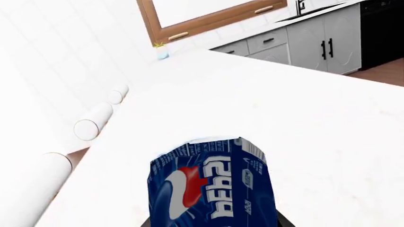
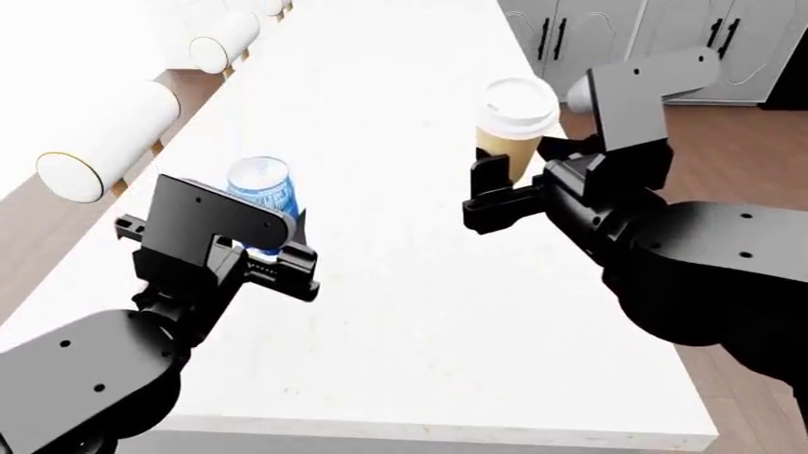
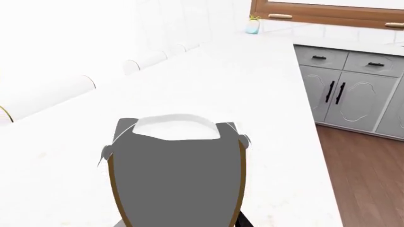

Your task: Move the drinks to the dining counter.

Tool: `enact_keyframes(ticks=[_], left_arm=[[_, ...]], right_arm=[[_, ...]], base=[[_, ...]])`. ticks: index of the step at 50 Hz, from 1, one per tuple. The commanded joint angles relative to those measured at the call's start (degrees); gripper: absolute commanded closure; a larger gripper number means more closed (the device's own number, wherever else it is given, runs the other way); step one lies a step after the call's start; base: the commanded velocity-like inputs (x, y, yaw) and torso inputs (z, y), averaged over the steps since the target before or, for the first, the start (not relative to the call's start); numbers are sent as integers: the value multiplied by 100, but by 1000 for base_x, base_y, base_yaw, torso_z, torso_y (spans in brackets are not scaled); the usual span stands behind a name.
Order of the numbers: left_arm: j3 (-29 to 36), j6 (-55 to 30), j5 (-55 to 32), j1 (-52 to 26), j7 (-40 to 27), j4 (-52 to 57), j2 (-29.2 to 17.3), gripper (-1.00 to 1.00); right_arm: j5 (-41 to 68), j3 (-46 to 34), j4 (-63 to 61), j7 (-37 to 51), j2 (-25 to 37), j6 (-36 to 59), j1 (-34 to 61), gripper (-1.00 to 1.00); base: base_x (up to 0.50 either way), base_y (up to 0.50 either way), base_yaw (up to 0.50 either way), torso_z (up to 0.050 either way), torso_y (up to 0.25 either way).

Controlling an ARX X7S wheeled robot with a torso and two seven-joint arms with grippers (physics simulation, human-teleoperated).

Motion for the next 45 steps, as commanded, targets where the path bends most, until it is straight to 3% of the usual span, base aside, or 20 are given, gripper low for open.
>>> enact_keyframes(ticks=[1, 14, 15, 40, 45], left_arm=[[2, 71, 16, 46, -47, -24, -7, 100], [-16, 135, -40, 131, -14, -19, -15, 100], [-20, 113, -60, 121, -23, -8, -19, -100], [-33, 151, -51, 142, -45, -3, -71, -100], [-409, 147, -472, 176, -179, 255, -146, -100]], right_arm=[[-13, 38, -57, -12, 34, 32, 27, 100], [40, 52, -114, 32, 66, 28, 20, 100], [43, 55, -116, 34, 70, 24, 17, 100], [84, 65, -152, 49, 109, -11, -2, 100], [164, 104, -216, 39, 114, -52, -45, 100]], base=[[0, 0, 0, 0, 0], [0, 0, 0, 1, 1], [0, 0, 0, 0, 0], [0, 0, 0, 0, 0], [0, 0, 0, 0, 0]])
